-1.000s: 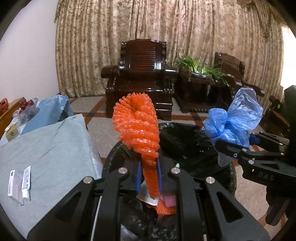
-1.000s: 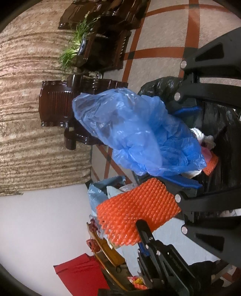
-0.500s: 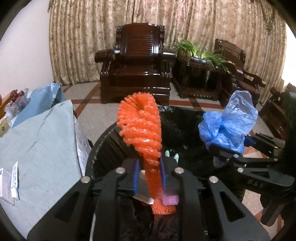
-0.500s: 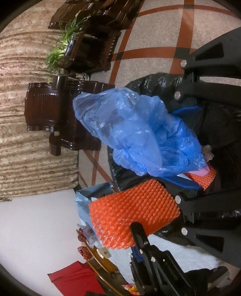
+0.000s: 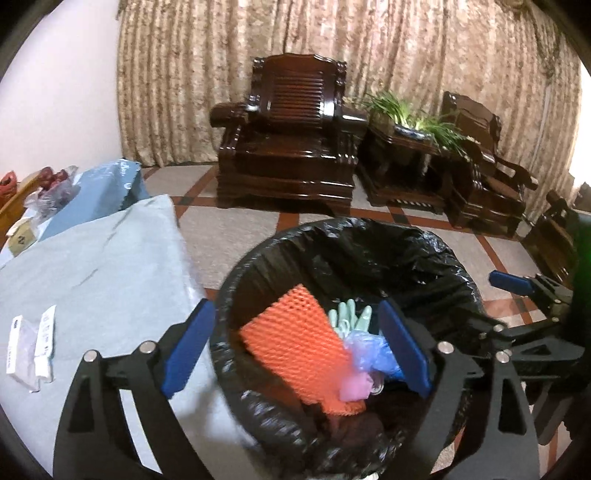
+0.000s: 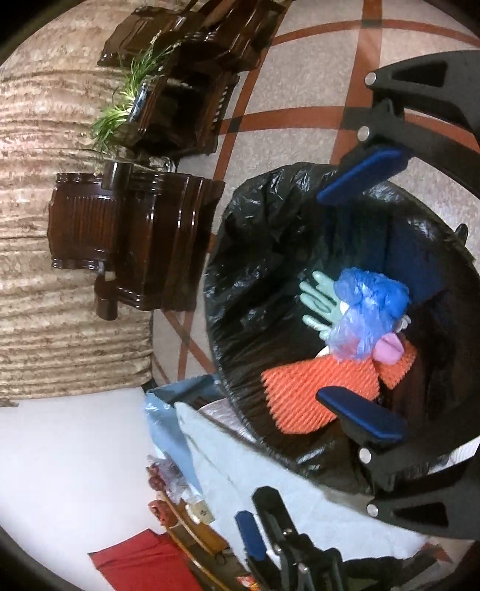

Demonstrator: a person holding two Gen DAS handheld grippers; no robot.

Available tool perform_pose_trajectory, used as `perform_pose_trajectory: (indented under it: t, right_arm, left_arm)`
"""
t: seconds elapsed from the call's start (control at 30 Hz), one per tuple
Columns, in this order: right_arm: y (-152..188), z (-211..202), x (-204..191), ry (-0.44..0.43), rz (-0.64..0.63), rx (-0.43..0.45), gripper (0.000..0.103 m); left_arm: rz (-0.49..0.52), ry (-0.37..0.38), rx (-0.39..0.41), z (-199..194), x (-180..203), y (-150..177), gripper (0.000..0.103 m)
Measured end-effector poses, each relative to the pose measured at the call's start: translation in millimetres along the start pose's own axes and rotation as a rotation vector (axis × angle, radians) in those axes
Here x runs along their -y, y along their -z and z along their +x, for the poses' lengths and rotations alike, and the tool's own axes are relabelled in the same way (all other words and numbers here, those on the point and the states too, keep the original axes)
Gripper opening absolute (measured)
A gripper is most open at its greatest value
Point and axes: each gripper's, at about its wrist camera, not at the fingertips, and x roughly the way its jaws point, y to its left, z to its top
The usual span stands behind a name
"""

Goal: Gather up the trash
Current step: 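Move both open tools back over the table toward the box and tube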

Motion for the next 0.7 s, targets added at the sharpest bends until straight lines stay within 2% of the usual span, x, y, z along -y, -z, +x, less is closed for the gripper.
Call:
perform_pose_trajectory:
  t: [0.33,0.7]
  right_arm:
    - [-18,-43,-47,-0.077,-0.023,0.107,0.097]
    - [-24,-47,-118,-0.173,-0.116,0.134,0.097]
  left_arm:
    - [-0.092,-0.088,0.05,-62,-46,13,0.091]
    - [-0.197,-0.215,0.094,-113,-106,37,0.091]
